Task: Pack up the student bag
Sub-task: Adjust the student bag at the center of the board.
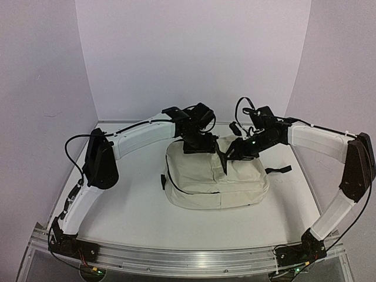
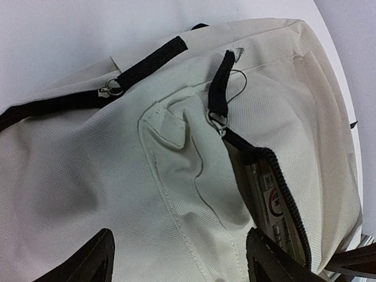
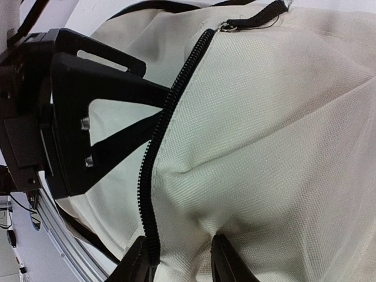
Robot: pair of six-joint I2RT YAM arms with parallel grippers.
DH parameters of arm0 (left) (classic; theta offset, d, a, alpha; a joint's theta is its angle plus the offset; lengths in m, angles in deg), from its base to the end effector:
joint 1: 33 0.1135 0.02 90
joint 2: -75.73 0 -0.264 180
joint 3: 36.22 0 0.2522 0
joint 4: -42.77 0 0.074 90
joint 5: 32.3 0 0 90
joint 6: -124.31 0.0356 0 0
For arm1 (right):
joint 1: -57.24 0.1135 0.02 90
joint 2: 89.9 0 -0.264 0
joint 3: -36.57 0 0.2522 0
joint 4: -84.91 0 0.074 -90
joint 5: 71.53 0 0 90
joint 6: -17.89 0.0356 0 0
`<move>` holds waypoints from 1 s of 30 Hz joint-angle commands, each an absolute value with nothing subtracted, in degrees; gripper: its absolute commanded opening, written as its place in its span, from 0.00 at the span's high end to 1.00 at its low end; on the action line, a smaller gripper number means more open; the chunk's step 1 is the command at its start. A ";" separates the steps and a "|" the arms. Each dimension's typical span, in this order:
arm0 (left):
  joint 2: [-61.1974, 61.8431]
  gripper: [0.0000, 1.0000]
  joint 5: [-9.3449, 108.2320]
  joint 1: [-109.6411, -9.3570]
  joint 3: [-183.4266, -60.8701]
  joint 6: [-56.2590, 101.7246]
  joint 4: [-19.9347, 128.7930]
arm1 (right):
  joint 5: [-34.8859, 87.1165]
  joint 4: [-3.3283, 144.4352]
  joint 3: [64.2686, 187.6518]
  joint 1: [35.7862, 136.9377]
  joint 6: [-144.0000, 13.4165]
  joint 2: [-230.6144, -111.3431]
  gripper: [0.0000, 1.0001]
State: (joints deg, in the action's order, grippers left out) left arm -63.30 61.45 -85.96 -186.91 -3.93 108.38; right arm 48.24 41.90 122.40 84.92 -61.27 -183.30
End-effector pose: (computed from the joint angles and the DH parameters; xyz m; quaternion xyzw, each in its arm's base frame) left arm 0.3216 -0.4223 0.2490 0.1117 0.9439 -0.1992 0.2386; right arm 0.3037 0.1793 0.2628 -0.2189 0.8873 0.3358 0.2279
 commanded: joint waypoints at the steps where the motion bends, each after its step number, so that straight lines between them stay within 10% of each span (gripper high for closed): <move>1: -63.91 0.19 62.17 -87.17 -190.20 -2.69 106.20 | 49.77 42.06 122.03 84.73 -60.99 -181.62 0.60; 17: -70.93 0.17 69.30 -88.98 -197.02 -1.88 113.80 | 53.35 42.14 123.16 84.69 -59.14 -181.93 0.61; 30: -57.31 0.69 65.07 -88.87 -188.72 -3.79 114.81 | 54.00 42.25 124.25 84.74 -58.75 -182.93 0.62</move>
